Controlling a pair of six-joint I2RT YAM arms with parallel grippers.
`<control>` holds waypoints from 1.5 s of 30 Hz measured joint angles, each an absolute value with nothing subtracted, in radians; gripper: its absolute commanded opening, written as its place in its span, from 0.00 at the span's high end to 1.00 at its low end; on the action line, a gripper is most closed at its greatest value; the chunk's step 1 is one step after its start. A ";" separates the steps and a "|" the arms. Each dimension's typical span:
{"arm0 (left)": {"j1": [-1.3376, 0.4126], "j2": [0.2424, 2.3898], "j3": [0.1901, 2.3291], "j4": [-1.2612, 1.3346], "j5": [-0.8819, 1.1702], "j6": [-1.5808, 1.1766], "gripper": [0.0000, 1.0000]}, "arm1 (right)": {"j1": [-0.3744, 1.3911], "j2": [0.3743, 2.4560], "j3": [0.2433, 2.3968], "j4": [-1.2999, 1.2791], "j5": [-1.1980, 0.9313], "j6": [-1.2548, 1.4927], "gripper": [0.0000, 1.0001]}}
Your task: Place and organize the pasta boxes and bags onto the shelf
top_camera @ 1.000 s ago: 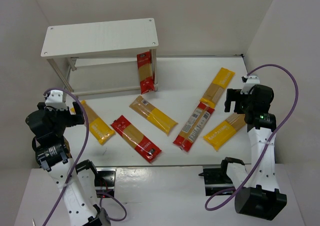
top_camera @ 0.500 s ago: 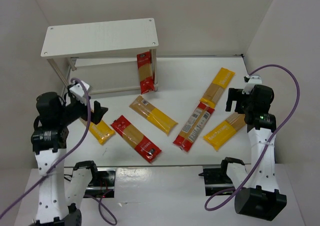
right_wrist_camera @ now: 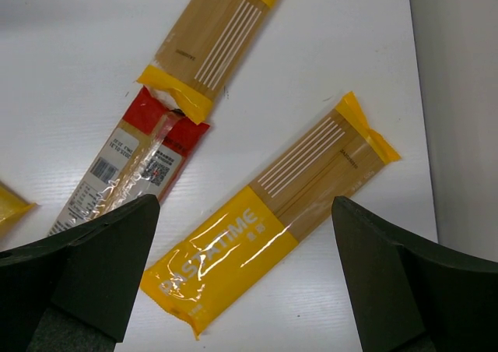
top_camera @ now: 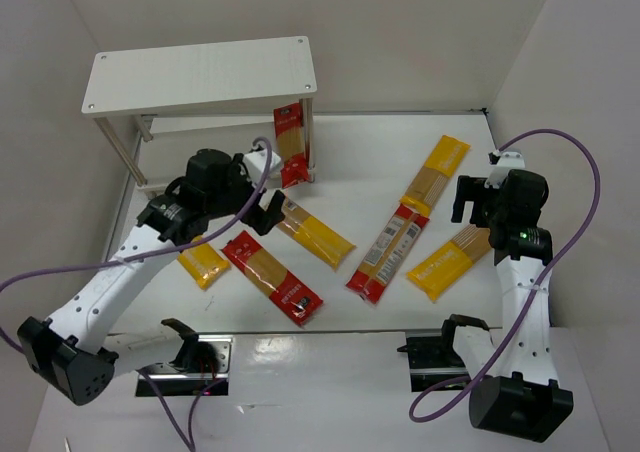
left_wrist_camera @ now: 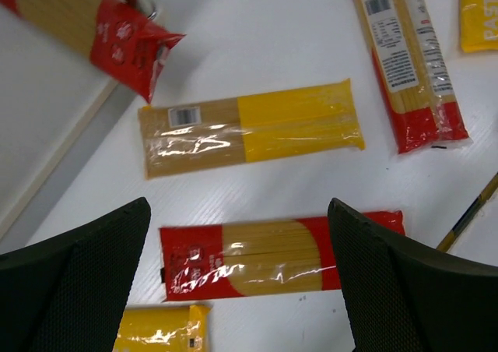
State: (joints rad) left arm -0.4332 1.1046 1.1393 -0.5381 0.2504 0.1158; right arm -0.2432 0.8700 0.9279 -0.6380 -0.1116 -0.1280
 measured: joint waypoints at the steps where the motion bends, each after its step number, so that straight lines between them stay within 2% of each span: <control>1: -0.480 1.118 1.148 -0.535 0.220 0.104 0.00 | -0.243 0.870 0.928 -0.638 -0.112 -0.128 0.00; 8: -0.731 1.218 1.153 -0.467 0.080 0.047 0.00 | -0.252 0.870 0.928 -0.637 -0.116 -0.128 0.00; 13: -0.834 1.294 1.093 -0.351 -0.004 -0.010 0.00 | -0.263 0.874 0.928 -0.637 -0.121 -0.128 0.00; 18: -0.854 1.358 1.083 -0.210 -0.033 -0.113 0.00 | -0.274 0.874 0.928 -0.636 -0.121 -0.128 0.00; 22: -0.896 1.492 1.124 -0.138 -0.043 -0.170 0.00 | -0.279 0.874 0.928 -0.636 -0.125 -0.128 0.00; 30: -0.969 1.805 1.332 -0.143 -0.039 -0.298 0.00 | -0.287 0.874 0.927 -0.636 -0.132 -0.128 0.00; 45: -1.036 2.067 1.454 -0.151 -0.107 -0.335 0.00 | -0.289 0.871 0.923 -0.635 -0.139 -0.132 0.00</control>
